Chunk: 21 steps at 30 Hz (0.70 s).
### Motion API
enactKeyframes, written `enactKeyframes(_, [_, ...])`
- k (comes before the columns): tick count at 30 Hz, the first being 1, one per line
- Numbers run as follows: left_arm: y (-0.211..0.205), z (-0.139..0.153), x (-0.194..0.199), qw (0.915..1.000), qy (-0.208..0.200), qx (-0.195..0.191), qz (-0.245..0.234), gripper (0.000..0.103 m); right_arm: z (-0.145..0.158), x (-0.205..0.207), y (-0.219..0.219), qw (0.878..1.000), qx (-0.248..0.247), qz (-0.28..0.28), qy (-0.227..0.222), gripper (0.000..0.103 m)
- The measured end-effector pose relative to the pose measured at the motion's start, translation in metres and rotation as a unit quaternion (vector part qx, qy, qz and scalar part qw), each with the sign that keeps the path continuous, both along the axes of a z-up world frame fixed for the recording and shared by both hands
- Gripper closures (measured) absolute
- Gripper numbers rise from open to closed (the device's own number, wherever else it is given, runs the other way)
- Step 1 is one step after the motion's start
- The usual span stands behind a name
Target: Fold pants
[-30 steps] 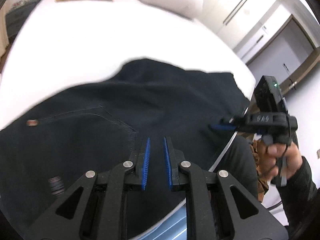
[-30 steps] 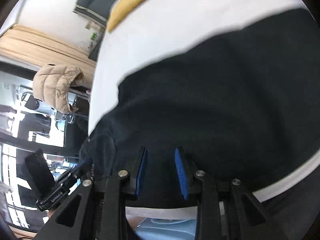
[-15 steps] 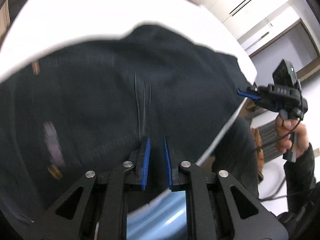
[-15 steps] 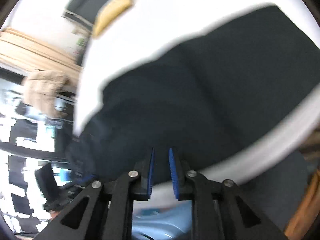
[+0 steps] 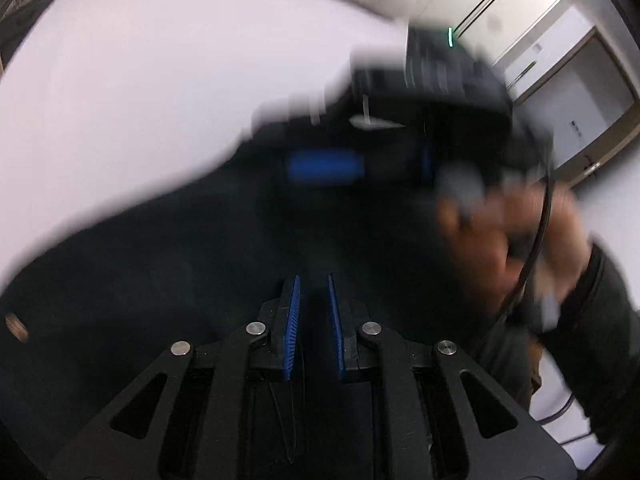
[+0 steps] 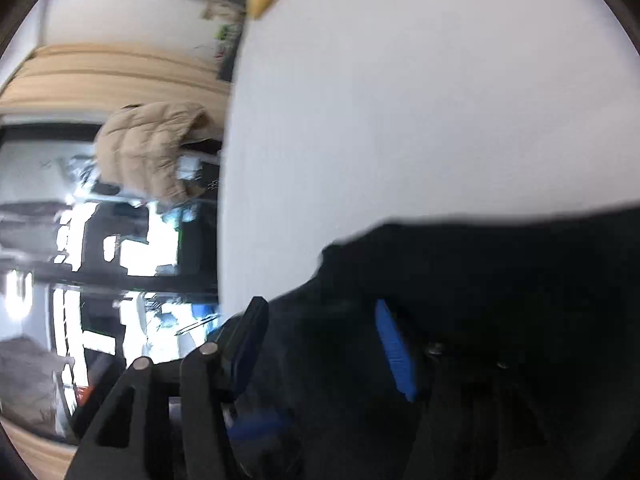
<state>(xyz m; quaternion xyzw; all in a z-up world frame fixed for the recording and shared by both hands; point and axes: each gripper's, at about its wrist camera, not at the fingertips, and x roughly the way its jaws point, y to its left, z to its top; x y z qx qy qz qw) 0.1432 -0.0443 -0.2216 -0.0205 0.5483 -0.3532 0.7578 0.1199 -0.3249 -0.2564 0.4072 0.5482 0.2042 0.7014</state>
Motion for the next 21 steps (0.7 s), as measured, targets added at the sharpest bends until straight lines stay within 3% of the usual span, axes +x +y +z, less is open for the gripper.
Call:
enactKeyframes(2, [0.004, -0.012, -0.01, 1.0, 0.003, -0.006, 0.006, 0.09, 0.0, 0.008, -0.01, 1.0, 0.007, -0.017, -0.01, 0.047])
enactKeyframes(5, [0.012, -0.012, -0.015, 0.9996, 0.003, -0.024, 0.014, 0.09, 0.0, 0.016, -0.027, 0.998, -0.026, -0.053, -0.026, 0.049])
enactKeyframes(7, [0.013, -0.013, -0.013, 0.9995, 0.008, -0.026, 0.016, 0.09, 0.0, 0.011, -0.05, 0.996, -0.03, -0.081, -0.016, 0.052])
enactKeyframes(9, [0.014, -0.006, -0.014, 0.9996, 0.009, -0.02, 0.017, 0.09, 0.015, -0.004, -0.069, 0.993, -0.023, -0.108, -0.033, 0.05])
enactKeyframes(13, [-0.002, 0.02, -0.005, 0.9991, -0.018, -0.037, 0.004, 0.09, 0.042, -0.052, -0.076, 0.991, 0.036, -0.097, -0.081, 0.05])
enactKeyframes(15, [-0.023, 0.025, 0.002, 0.999, -0.025, -0.036, -0.012, 0.09, 0.041, -0.073, -0.074, 0.992, 0.044, -0.082, -0.085, 0.05])
enactKeyframes(17, [-0.051, 0.023, 0.009, 0.9986, -0.026, -0.033, -0.031, 0.09, 0.027, -0.09, -0.085, 0.993, 0.035, -0.093, -0.062, 0.052])
enactKeyframes(20, [-0.098, 0.011, 0.02, 0.9976, -0.014, -0.013, -0.066, 0.09, -0.004, -0.113, -0.129, 0.988, 0.036, -0.15, -0.011, 0.077])
enactKeyframes(21, [-0.11, 0.007, 0.024, 0.9972, -0.009, -0.007, -0.074, 0.092, -0.011, -0.118, -0.145, 0.986, 0.036, -0.166, -0.001, 0.096])
